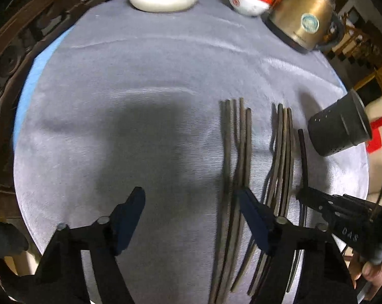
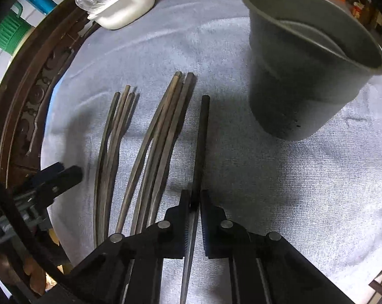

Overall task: Organize utensils
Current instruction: 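Grasp one dark chopstick with the left gripper while the right gripper grasps another, then lift both held chopsticks upright and carry them toward the grey cup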

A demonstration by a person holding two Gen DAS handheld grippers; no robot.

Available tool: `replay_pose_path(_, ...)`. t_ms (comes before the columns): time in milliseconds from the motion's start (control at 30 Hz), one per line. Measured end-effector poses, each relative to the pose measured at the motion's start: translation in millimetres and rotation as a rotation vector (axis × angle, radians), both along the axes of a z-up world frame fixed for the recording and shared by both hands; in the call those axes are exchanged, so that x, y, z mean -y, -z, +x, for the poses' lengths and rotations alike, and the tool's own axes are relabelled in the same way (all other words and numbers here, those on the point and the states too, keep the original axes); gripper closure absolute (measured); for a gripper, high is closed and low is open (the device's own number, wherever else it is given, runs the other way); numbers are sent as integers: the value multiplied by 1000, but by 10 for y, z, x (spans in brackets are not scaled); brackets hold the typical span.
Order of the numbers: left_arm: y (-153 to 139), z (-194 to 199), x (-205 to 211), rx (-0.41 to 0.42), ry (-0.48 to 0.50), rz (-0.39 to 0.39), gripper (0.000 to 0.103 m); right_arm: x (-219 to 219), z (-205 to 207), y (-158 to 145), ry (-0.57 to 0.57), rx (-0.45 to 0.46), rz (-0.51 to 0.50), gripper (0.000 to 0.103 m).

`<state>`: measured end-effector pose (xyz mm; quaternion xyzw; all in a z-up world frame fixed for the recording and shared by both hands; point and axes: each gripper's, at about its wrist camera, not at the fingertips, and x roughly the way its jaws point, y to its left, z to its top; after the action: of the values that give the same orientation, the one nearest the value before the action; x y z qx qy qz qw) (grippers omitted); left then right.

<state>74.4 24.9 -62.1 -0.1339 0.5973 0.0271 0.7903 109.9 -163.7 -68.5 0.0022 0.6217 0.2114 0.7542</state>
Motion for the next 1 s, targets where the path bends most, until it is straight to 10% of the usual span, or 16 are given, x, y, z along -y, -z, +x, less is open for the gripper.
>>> replay_pose_path(433,130,304,134,-171,46,35,95,198,15,-14,-96,-12,41,93)
replay_pose_path(1000,167,454,-38,-254,121,-44,97,-153,348,-17,-168,-148,-115,94)
